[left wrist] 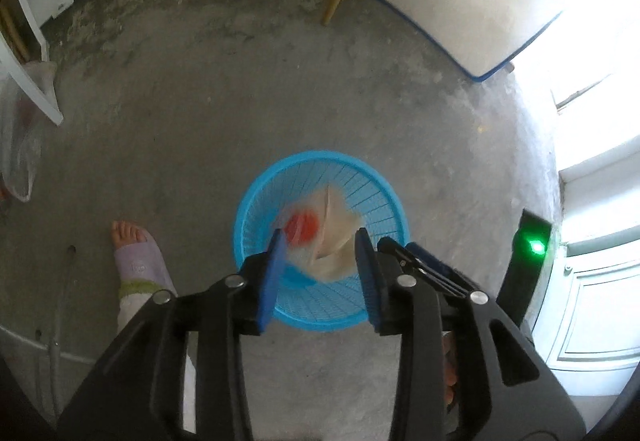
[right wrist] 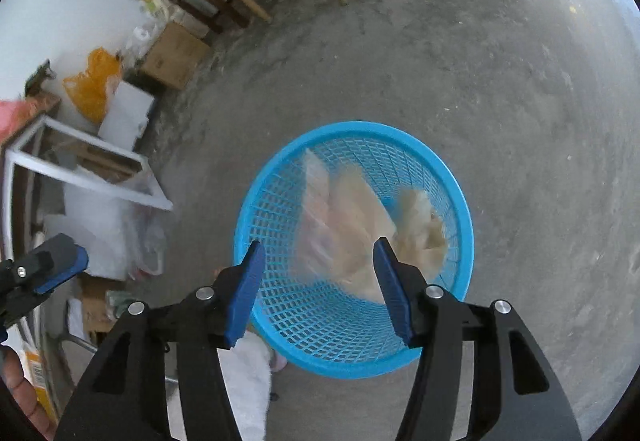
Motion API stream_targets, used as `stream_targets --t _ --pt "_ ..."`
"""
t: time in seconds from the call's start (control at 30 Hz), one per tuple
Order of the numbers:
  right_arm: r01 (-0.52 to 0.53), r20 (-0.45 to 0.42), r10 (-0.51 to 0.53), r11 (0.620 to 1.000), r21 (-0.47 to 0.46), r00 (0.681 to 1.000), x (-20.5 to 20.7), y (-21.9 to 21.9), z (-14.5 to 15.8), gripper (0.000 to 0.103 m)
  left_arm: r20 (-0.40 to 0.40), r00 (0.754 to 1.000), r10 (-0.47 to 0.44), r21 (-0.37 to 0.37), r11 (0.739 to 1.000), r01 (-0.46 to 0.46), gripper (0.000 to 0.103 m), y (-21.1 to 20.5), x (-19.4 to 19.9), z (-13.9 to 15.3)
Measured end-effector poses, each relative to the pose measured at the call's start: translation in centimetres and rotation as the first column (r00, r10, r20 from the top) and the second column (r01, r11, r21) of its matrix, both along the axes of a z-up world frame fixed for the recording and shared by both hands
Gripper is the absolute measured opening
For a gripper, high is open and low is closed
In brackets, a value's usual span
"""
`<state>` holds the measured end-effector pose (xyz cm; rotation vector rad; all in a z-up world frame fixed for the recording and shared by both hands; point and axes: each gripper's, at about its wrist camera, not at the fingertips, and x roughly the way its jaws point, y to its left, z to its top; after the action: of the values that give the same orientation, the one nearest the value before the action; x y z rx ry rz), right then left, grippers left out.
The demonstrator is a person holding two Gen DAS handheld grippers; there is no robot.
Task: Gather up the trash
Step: 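Carry the paper wad over the blue wastebasket and open the right gripper, then move the right tool back toward the table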
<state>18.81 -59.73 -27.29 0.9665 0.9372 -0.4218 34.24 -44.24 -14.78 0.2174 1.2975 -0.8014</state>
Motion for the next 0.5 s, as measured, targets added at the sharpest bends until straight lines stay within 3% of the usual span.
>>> stream_targets --t 0.2,0.33,0.5 --pt "0.024 0.078 -0.023 0.999 -0.022 0.997 -3.2 0.8 3.3 0.058 0.074 0.997 -0.022 -0.070 0.997 0.028 0.044 1.6 -2.0 4.9" --pt "0.032 0.141 -0.025 0.998 -0.053 0.990 -6.1 2.0 7.5 0.061 0.108 0.994 -0.031 -0.134 0.990 0.046 0.053 3.5 -4.0 9.0" --pt "0.017 0.155 0.005 0.990 -0.139 0.988 -9.7 4.9 13.3 0.066 0.174 0.984 -0.048 -0.211 0.974 0.085 0.064 7.7 -7.7 14.7"
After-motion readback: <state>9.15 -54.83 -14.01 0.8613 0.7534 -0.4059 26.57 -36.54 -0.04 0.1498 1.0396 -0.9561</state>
